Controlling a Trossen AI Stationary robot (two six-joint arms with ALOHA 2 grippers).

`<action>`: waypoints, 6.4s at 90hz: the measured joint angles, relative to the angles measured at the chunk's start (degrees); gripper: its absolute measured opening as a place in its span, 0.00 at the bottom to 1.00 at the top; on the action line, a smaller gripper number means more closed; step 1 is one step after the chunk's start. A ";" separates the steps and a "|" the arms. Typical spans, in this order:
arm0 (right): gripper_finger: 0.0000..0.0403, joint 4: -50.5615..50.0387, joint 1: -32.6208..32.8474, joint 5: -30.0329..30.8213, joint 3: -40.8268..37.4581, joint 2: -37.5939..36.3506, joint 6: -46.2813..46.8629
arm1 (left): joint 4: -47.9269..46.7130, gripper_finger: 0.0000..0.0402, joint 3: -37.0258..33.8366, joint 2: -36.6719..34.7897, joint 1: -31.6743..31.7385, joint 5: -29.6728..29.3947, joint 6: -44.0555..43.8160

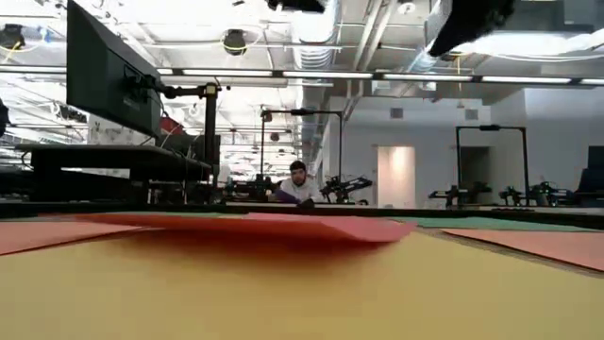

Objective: Organize paper
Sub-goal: Stack the pink paper on top of the pink paper

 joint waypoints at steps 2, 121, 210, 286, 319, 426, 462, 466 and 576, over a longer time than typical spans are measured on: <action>0.14 1.58 -0.79 -0.82 -0.88 0.02 -0.96 | -0.97 0.00 0.00 -0.01 0.17 -0.14 -0.20; 0.45 49.64 2.68 -49.82 -22.79 19.06 21.43 | 23.83 0.00 -43.63 3.32 -43.28 -26.49 -33.74; 0.52 56.04 2.50 -59.11 -20.08 27.26 27.22 | 23.73 0.00 -43.60 3.32 -42.75 -26.29 -33.48; 0.07 54.36 2.54 -63.36 -20.39 27.54 27.56 | 23.73 0.00 -43.56 3.32 -42.75 -26.30 -33.48; 0.00 55.02 2.58 -63.36 -20.45 22.10 25.90 | 23.72 0.00 -43.56 3.32 -42.75 -26.30 -33.48; 0.00 30.01 -34.63 -59.08 -1.74 11.94 -7.03 | 25.77 0.00 -39.41 0.96 -41.64 -31.81 -19.05; 0.00 34.92 -44.44 -60.00 1.38 18.82 -8.95 | 20.78 0.00 -39.43 0.96 -41.46 -37.72 -23.82; 0.00 36.36 -45.56 -60.71 1.40 19.31 -8.53 | 19.80 0.00 -39.43 0.96 -41.44 -38.35 -24.35; 0.00 45.48 -49.88 -68.89 1.45 19.32 -11.60 | 30.16 0.36 -56.24 -14.49 10.49 12.29 -33.03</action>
